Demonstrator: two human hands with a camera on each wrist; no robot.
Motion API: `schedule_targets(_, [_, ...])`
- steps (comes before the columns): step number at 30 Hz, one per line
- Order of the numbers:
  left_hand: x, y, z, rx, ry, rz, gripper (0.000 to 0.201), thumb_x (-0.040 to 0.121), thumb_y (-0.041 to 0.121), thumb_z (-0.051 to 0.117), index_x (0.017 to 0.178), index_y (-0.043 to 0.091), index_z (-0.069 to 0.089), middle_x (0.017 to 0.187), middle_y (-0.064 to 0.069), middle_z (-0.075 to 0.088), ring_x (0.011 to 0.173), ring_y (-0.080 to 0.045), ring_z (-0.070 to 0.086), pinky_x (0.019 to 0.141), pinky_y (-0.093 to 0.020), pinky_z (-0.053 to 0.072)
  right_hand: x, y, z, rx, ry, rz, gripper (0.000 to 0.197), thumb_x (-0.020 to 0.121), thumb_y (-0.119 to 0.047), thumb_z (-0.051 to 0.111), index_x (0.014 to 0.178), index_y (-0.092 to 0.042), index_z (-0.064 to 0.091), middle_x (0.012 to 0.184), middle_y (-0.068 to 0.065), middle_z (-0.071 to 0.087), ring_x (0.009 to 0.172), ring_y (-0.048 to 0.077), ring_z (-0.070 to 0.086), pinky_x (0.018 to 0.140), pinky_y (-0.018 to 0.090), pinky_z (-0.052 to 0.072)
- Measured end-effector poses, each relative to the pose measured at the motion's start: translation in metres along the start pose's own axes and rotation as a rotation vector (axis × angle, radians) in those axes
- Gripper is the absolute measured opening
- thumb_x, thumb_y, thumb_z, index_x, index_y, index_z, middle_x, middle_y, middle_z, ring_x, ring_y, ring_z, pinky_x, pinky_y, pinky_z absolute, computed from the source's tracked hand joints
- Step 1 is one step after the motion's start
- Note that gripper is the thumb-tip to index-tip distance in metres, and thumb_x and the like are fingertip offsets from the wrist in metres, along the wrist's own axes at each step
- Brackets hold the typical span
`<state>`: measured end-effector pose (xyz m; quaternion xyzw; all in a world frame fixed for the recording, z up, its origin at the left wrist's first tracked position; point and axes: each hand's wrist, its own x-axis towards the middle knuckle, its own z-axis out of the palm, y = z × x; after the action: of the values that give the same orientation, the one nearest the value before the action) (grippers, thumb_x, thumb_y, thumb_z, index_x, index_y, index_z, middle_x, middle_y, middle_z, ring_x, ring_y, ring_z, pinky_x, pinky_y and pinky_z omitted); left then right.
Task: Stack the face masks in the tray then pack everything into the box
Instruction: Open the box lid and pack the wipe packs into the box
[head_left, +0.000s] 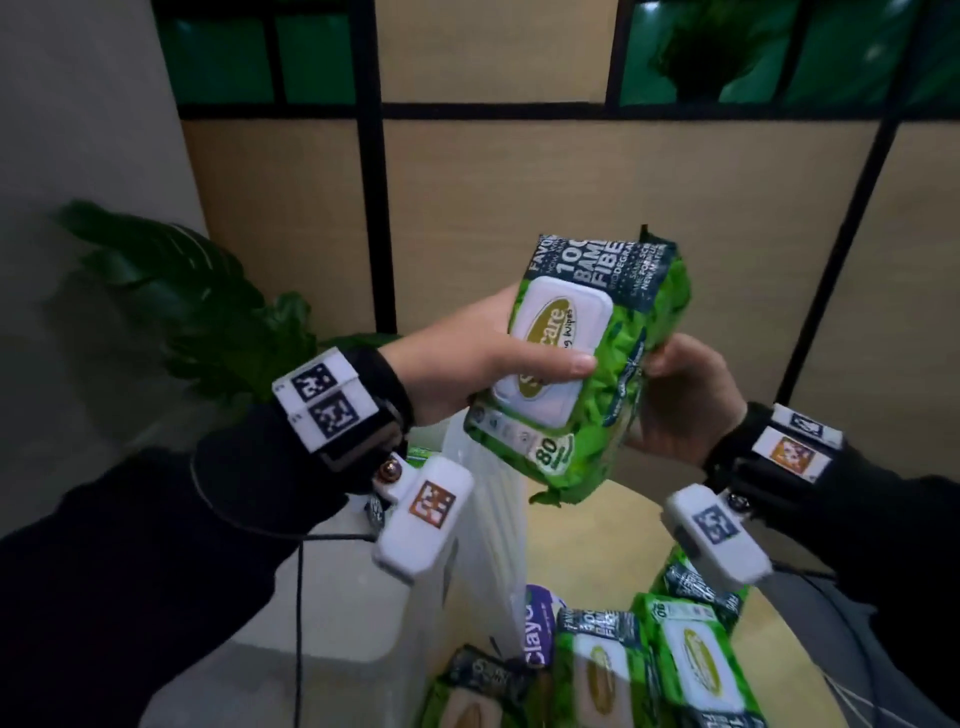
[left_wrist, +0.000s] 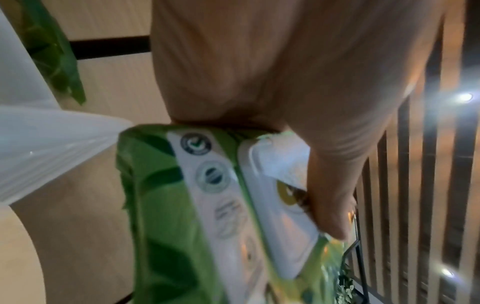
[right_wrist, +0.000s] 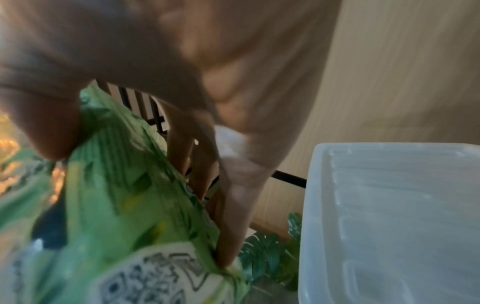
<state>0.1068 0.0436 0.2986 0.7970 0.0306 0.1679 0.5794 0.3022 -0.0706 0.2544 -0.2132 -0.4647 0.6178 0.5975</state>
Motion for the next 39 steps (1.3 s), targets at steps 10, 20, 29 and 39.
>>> schedule_targets(10, [-0.032,0.014,-0.04,-0.189,0.442,0.055,0.036,0.079,0.007,0.083,0.112,0.003,0.068,0.102,-0.015,0.076,0.093,-0.029,0.074,0.096,-0.053,0.057,0.024,0.045,0.045,-0.66,0.358,-0.143,0.058,0.086,-0.019,0.079,0.138,-0.019,0.053,0.124,0.014,0.071,0.103,0.04,0.072,0.084,0.062,0.058])
schedule_targets(20, [-0.049,0.059,-0.073,1.827,0.04,0.169,0.095,0.078,0.07,0.07,0.156,0.035,0.029,0.139,-0.004,0.06,0.117,-0.032,0.06,0.084,-0.039,0.044,0.055,0.026,0.052,-1.243,0.355,-0.498,0.059,0.069,-0.015,0.087,0.125,-0.015,0.067,0.116,0.007,0.074,0.107,0.021,0.069,0.095,0.055,0.056])
schedule_targets(29, [-0.057,-0.027,-0.17,1.484,0.126,-0.495,0.07,0.07,0.049,0.09,0.115,0.025,0.042,0.093,-0.009,0.059,0.077,-0.03,0.056,0.066,-0.041,0.048,0.004,0.058,-0.082,-0.925,0.558,0.675,0.037,0.081,-0.032,0.083,0.109,-0.014,0.067,0.109,0.014,0.068,0.089,0.028,0.07,0.08,0.043,0.058])
schedule_targets(39, [-0.018,-0.264,-0.118,1.4,-0.28,-0.44,0.094,0.062,0.039,0.093,0.143,0.02,0.049,0.136,-0.008,0.049,0.12,-0.03,0.053,0.095,-0.04,0.051,-0.017,0.187,-0.143,-1.581,-0.163,1.516,0.109,0.066,-0.065,0.085,0.152,-0.01,0.045,0.155,0.01,0.048,0.14,0.032,0.048,0.115,0.044,0.042])
